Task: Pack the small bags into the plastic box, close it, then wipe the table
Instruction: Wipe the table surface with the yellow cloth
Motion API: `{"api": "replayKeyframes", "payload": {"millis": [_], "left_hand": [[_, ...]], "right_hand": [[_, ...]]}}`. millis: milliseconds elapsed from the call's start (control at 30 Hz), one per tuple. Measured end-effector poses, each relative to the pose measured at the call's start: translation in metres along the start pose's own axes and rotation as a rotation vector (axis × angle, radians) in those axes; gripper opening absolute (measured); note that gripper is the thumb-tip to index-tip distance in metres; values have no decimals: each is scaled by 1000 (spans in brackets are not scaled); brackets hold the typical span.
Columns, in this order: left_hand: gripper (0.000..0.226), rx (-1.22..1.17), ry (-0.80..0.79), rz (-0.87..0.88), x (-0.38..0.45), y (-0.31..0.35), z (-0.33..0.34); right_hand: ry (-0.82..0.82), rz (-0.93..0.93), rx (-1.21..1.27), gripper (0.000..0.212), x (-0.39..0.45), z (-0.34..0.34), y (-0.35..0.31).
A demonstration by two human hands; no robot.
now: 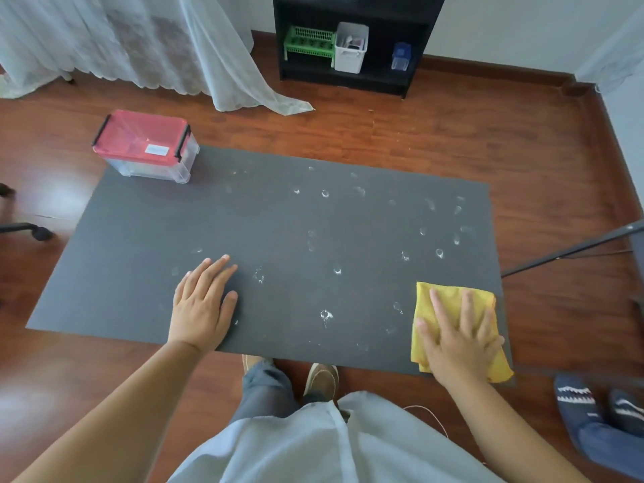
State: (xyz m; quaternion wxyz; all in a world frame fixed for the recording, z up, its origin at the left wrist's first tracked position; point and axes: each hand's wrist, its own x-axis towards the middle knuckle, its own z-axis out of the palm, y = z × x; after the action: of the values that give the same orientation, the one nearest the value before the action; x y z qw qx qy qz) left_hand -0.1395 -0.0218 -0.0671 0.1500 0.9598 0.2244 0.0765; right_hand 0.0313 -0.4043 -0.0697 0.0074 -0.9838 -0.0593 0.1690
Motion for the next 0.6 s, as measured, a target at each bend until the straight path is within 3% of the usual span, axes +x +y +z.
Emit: {"api": "replayKeyframes", "payload": {"millis": [267, 433, 600], "left_hand": [[45, 13, -24, -4, 2, -2, 3], [46, 11, -37, -6, 2, -3, 5], [46, 7, -39, 3, 2, -3, 4]], "right_hand": [[78, -522, -67, 60, -26, 17, -92], [79, -538, 9, 49, -3, 15, -150], [101, -421, 75, 44, 35, 4, -141]]}}
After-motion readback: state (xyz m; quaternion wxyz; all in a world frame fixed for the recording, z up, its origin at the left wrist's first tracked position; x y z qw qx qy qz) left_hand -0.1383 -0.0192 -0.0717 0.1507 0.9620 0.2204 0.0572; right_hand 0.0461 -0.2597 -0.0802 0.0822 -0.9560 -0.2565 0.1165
